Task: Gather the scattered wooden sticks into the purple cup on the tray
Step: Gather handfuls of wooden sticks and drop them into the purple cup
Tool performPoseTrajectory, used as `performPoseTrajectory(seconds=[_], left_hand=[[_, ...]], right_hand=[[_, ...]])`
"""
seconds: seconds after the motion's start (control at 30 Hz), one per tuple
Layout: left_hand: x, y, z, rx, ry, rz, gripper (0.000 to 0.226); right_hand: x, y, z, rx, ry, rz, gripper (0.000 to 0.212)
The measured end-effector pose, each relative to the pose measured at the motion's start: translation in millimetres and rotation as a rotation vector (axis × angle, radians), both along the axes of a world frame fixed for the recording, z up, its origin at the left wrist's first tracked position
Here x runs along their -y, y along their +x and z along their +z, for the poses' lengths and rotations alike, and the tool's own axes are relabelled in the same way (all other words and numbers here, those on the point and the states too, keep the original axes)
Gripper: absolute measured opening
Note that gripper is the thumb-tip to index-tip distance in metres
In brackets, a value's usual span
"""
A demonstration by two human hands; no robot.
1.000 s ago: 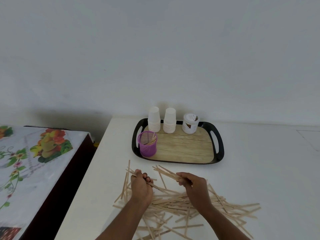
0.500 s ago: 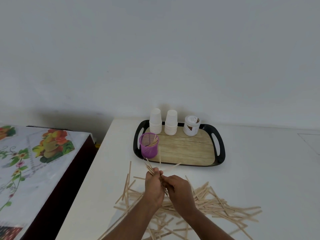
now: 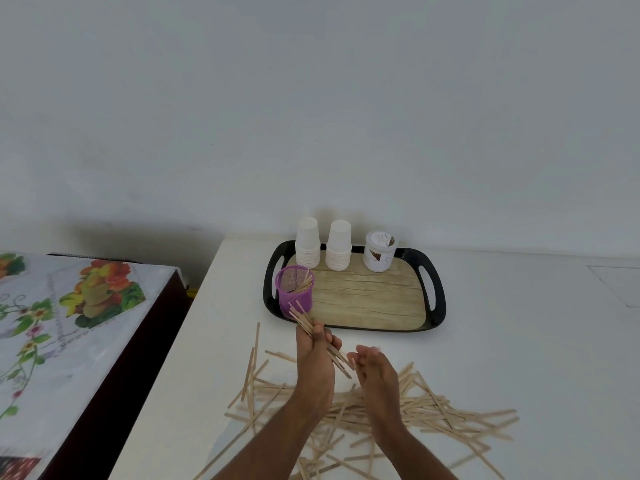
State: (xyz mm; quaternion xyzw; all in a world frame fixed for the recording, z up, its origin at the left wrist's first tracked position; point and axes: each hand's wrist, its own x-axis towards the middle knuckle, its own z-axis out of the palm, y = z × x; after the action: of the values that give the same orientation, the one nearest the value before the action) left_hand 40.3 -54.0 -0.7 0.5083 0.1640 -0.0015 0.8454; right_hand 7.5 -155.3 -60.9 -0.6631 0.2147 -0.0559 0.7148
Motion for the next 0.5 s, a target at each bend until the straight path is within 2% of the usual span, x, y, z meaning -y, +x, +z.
performPoseTrajectory(seconds=[0.07,0.17,0.33,0.4,0.5], left_hand=[[4,-3,5,0.058,0.069,-0.030,0.018],[7,-6,10,0.126,0.146,-0.067,0.018],[10,-9,14,0.139,0.159,-0.088,0.017],[11,-12,16,0.140,0.129,-0.115,0.016],[15,-19,20,0.114,0.099,-0.169,0.015]], right_hand=[[0,3,4,-0.076,0.156,-0.076,0.055],[1,8,10,-0.148,0.256,-0.091,0.057],[-2,7,10,-0.172,0.152,-0.039,0.064],[-3,8,16,-0.152,0.342,-0.065,0.068],[-7,12,30,-0.144,0.902,-0.060,0.078]])
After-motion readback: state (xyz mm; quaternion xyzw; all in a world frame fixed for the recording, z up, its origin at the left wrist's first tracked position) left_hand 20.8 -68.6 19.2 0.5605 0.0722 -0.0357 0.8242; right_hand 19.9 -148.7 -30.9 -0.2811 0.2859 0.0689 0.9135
